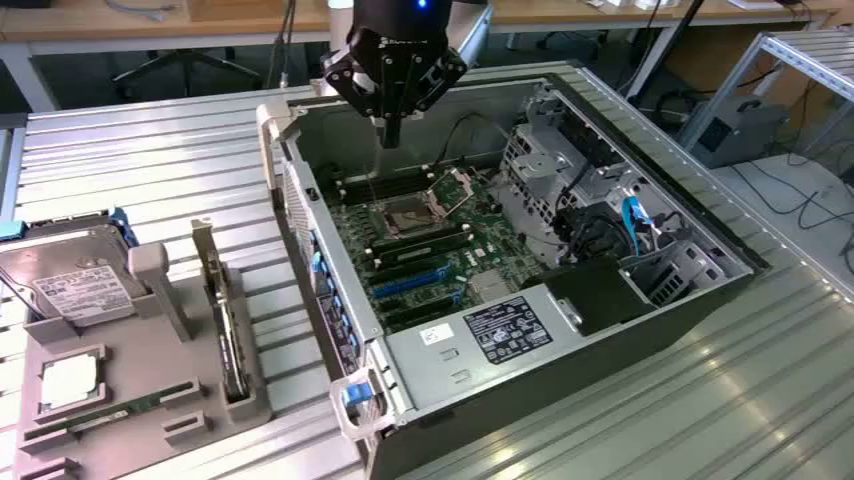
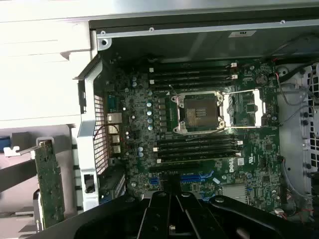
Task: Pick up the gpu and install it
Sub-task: 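Reach for the gpu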
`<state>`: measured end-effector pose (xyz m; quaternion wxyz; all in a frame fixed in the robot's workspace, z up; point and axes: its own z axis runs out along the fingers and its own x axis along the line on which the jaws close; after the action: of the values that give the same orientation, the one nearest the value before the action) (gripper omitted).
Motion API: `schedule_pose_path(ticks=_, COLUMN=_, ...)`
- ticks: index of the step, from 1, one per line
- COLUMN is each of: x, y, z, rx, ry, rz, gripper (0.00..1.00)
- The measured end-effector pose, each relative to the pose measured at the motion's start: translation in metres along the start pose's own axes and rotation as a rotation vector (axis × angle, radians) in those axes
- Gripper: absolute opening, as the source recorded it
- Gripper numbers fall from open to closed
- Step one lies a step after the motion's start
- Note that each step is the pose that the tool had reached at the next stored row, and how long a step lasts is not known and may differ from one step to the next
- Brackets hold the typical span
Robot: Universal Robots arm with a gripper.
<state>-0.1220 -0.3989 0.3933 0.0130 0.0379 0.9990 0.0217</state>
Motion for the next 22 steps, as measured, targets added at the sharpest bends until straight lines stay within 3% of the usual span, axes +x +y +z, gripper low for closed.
schedule_pose_path(ticks=14, x=0.001, y=-0.0001, z=0.0, rx=-0.0001, ry=-0.0001, rz=0.0, gripper=0.11)
schedule_pose_path(ticks=22, x=0.017, y=-0.0013, z=-0.0004, rx=-0.0001, ry=-0.0011, rz=0.0, gripper=0.11)
